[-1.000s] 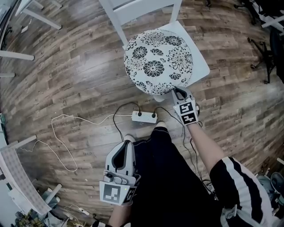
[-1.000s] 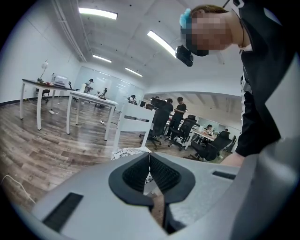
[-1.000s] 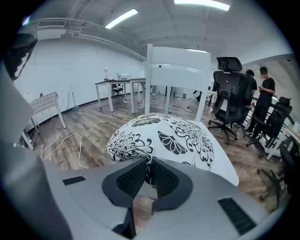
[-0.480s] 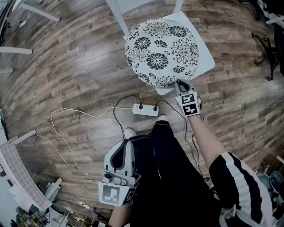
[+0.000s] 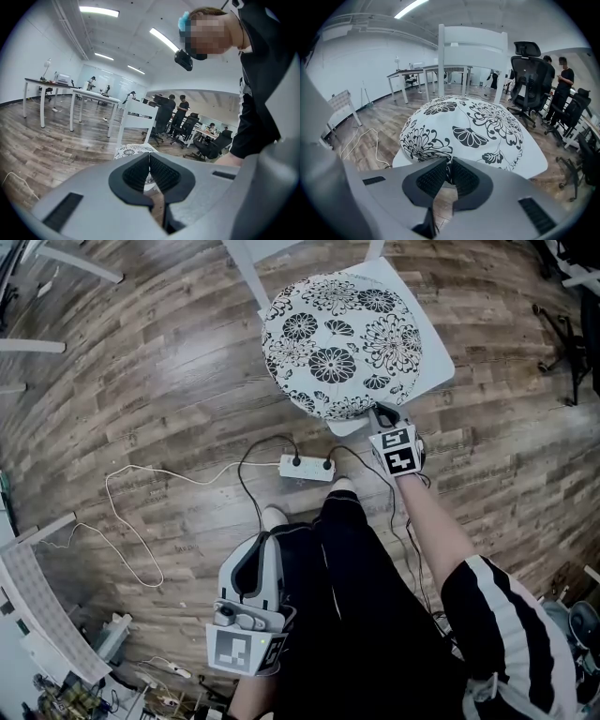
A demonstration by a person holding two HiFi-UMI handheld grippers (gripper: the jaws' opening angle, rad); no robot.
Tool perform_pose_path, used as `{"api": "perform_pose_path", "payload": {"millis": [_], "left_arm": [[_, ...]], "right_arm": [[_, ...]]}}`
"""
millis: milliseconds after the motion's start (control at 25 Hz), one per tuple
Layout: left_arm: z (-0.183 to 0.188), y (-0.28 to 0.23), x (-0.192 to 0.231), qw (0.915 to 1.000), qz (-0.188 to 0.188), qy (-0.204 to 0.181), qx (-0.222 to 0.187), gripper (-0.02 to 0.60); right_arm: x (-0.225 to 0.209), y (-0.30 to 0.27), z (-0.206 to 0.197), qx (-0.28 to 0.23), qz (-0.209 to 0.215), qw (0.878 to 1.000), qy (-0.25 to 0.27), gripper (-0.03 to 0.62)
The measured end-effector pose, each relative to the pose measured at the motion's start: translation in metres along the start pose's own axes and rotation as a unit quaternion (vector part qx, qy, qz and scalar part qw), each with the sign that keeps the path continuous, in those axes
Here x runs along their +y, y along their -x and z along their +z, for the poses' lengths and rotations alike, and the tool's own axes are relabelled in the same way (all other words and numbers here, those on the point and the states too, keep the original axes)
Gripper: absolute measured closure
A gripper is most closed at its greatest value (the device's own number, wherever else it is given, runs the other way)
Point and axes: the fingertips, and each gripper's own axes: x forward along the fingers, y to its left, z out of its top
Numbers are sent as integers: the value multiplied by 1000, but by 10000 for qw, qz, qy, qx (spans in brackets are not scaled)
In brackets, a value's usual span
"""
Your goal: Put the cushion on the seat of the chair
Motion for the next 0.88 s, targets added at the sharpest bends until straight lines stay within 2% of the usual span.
{"api": "perform_pose_path", "payload": {"millis": [120,240,440,520,760,880], "left_arm": [[-4,2,3,10000,28,28,14,575],[-26,13,9,9997,141,80,161,575],[-19,9,1,9999,50,118,50,575],[-35,18,3,9997,82,194,153,575],[-43,12,0,9996,-16,215,195,575],[-49,12,0,9995,-46,73,317,575]], "right_arm": [[-1,-5,-4,51,-4,10000,-23,554],[-1,-9,-4,73,23,10000,-20,554],[-2,-10,-6,-24,112,9996,-240,553],[-3,-8,-4,-48,110,9994,-319,549],[-5,4,-1,-296,120,9987,-398,495],[-6,13,4,-428,102,9983,-383,479]]}}
